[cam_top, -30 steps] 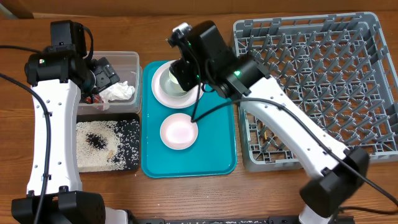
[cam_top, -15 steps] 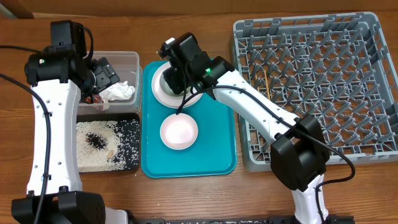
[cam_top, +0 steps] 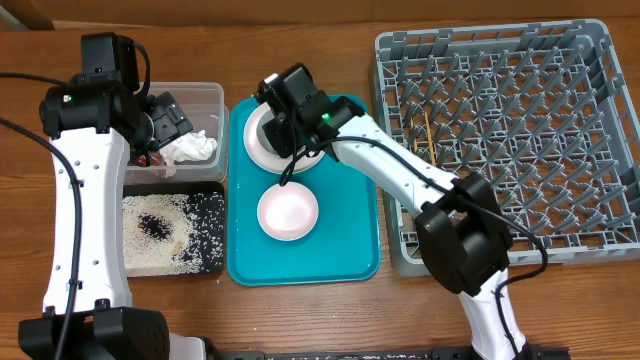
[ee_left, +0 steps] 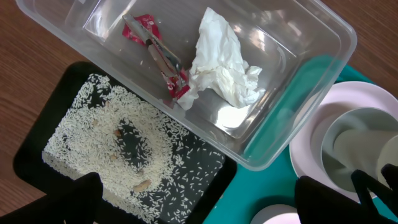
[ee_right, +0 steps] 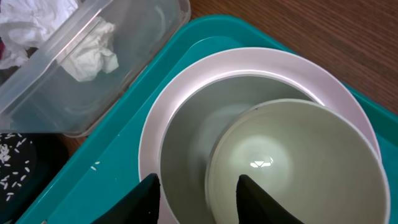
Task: Sort waste into correct bins and load items into the dishwasher
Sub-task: 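Lower the right gripper into the white cup and grasp its rim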
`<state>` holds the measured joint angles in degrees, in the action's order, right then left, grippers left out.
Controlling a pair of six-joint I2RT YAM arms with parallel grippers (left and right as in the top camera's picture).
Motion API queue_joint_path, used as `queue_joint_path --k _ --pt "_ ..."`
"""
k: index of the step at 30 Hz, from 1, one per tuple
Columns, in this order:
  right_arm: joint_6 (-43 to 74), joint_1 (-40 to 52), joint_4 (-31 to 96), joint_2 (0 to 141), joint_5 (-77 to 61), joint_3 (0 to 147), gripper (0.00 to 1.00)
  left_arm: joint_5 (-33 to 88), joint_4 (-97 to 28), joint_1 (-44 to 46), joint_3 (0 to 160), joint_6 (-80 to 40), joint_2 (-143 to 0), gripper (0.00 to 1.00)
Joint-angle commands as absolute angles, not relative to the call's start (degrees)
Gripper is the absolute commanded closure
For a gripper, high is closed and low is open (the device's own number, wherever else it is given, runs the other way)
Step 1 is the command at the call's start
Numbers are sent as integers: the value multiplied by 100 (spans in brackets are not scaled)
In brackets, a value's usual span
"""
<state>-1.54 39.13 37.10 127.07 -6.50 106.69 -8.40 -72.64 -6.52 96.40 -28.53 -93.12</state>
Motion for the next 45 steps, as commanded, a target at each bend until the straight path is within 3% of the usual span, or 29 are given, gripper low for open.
queue_joint_path --k 1,12,20,45 --pt "-200 3913 3662 12717 -602 10687 62 -878 -7260 -672 9723 -2810 -9345 0" --pt "-200 3913 3997 12717 -598 10687 67 -878 -7260 -672 9723 -2810 -9345 0" --pt "-200 3913 3992 12717 -598 10687 81 -878 -7258 -672 9723 -2810 -9345 0" --pt "-196 3913 3997 12648 -506 10691 96 -878 -7260 -672 9723 -2810 -9345 0"
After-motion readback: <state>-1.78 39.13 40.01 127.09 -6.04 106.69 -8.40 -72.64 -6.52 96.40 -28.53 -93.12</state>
